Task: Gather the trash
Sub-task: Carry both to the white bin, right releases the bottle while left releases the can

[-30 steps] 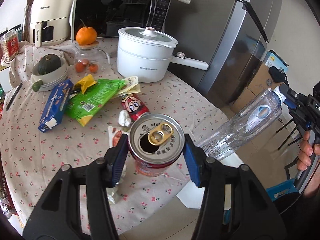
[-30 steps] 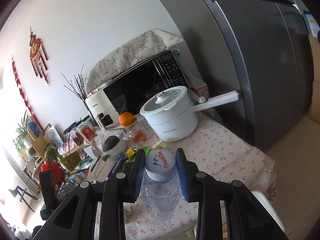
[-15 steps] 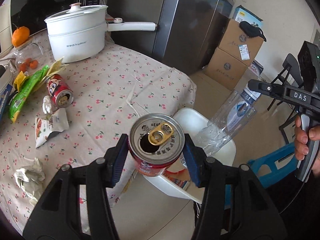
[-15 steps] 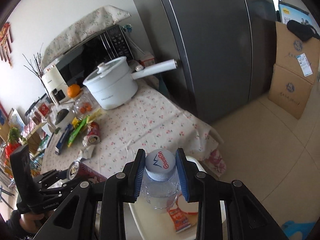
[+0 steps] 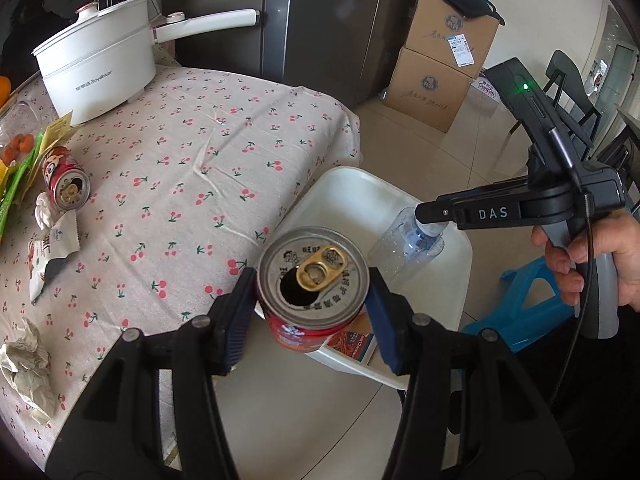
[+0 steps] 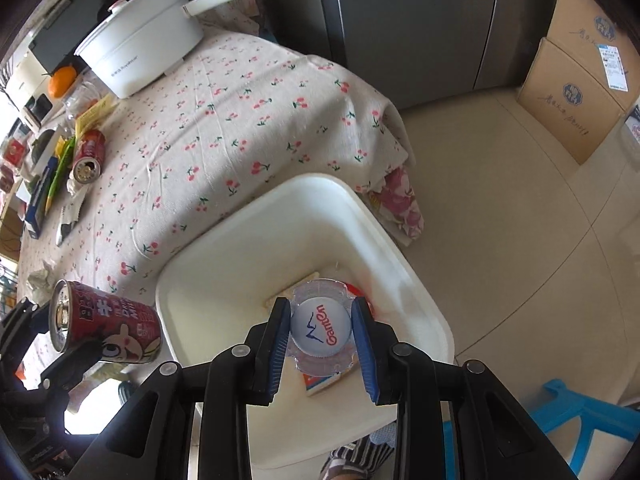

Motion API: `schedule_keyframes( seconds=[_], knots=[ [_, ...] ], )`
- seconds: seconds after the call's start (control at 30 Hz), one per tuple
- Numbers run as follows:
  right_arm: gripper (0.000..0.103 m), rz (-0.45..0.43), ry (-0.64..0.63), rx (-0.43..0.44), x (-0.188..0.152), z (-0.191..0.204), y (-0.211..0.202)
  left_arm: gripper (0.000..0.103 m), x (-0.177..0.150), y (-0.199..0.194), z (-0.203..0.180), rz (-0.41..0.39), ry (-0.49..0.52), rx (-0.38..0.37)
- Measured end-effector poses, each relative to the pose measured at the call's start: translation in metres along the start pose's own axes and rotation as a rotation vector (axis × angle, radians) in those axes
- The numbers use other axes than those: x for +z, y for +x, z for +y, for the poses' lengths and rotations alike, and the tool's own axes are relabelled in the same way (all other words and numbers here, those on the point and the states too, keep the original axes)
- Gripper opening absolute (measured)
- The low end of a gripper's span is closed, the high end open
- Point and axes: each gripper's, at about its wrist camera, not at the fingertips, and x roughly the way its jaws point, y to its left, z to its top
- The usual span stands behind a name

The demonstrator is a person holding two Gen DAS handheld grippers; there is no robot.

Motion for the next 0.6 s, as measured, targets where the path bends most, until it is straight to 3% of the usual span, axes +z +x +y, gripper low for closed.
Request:
schedule_keyframes(
  seconds=[0.07,0.2,0.6],
  knots=[
    [0.033,0.005,0.017,0.013,0.0,-0.003,-0.001,0.056,0.0,0.002,-0.001,0.005,0.002,-0.005],
    [0.051,-0.02,0.019,0.001,-0.001,-0.006,-0.013,0.056,0.001,0.008,-0.003,0.014,0.003,-0.013],
    [0.056,-0.04,0.13,-0.006,-0.005,-0.032,-0.033,0.056,0.005,0.028,-0.007,0.019,0.003,-0.036]
  ],
)
